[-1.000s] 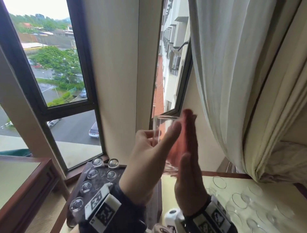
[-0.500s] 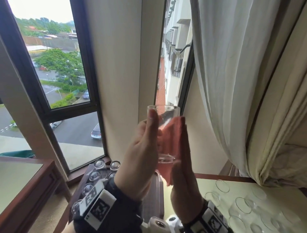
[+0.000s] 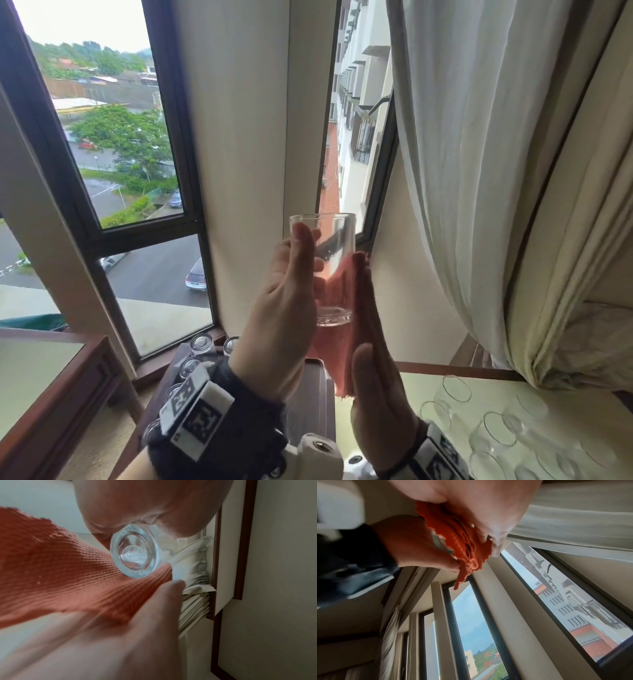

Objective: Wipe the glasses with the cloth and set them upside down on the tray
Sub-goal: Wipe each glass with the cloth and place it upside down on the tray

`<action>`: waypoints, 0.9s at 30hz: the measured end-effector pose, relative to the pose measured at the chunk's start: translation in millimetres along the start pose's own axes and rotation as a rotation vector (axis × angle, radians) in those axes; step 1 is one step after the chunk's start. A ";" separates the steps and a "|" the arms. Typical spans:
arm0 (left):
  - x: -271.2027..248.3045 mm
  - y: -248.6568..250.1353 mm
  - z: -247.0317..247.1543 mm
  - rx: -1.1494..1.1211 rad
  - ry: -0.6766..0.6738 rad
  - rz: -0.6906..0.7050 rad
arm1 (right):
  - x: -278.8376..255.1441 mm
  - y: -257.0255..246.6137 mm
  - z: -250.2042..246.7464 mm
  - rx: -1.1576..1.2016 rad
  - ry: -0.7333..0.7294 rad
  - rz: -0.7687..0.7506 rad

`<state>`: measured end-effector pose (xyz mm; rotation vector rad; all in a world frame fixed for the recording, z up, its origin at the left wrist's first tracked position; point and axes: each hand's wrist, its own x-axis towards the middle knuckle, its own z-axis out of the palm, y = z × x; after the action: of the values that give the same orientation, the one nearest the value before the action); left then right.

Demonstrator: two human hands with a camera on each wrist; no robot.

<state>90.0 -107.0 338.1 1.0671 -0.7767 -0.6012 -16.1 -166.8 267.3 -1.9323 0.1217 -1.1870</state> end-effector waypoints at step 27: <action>-14.1 -12.7 21.6 0.117 -0.066 -0.113 | 40.7 -20.9 -26.1 0.205 0.008 0.375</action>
<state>63.5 -112.7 328.5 1.2099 -0.8209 -0.6963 -20.7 -188.6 315.0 -1.6373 0.3379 -0.9189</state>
